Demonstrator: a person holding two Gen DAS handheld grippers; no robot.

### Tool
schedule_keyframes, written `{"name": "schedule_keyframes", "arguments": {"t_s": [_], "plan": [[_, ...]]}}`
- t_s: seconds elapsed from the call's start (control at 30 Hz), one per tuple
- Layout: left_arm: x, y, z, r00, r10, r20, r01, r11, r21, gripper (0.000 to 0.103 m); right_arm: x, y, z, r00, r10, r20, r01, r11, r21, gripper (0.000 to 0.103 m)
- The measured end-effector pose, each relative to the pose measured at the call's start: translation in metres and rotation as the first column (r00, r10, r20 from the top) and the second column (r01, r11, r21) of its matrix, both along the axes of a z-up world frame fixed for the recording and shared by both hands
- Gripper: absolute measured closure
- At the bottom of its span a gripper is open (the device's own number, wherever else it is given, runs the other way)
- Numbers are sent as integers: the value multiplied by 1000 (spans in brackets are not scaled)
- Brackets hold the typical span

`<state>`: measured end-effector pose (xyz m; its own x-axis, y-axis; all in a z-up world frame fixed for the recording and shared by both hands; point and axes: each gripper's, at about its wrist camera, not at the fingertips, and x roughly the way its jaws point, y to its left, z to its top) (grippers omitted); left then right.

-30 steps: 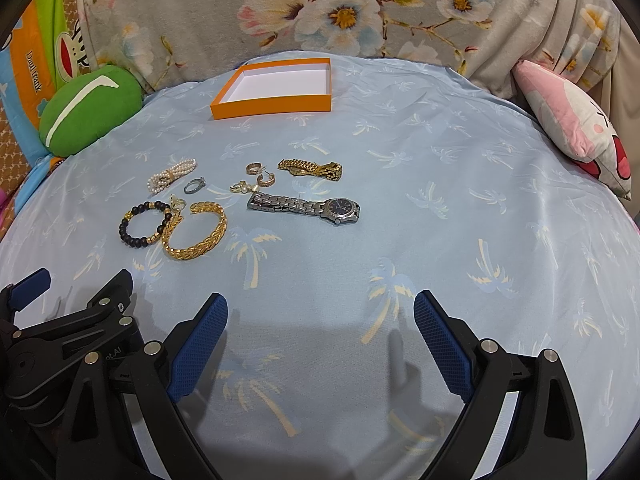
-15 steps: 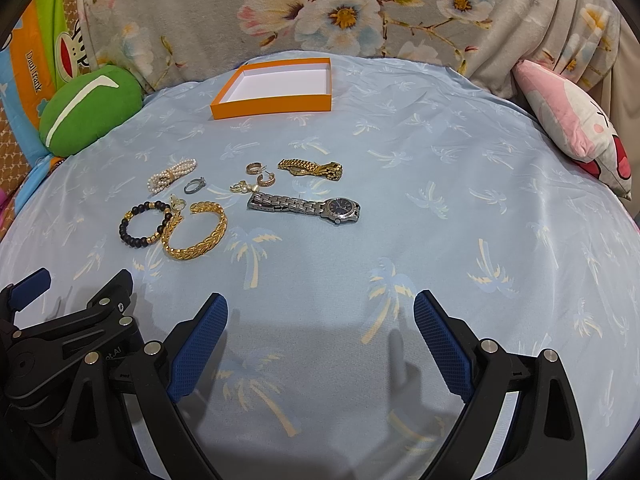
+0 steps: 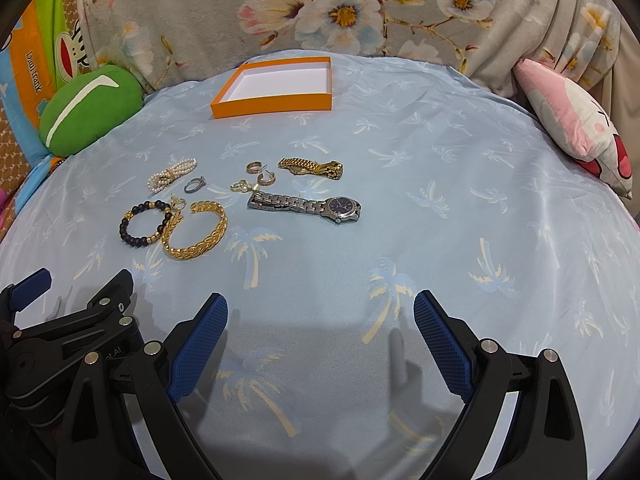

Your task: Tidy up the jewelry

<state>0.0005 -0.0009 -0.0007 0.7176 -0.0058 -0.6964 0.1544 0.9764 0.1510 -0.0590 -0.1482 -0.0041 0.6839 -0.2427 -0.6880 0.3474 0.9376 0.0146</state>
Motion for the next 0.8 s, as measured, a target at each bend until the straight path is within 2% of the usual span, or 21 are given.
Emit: {"name": "schedule_keyframes", "arguments": {"t_s": [0.7,0.8], "plan": [[0,0,0,1000,6,2,-6,1000,3,5,1,-1,0,1000,4,-3,-4,1000,4,11],[-1,2,0,1000,6,3,-6,1000,-16,5,1,0,-3,1000,10,-5,-10,1000,10,11]]}}
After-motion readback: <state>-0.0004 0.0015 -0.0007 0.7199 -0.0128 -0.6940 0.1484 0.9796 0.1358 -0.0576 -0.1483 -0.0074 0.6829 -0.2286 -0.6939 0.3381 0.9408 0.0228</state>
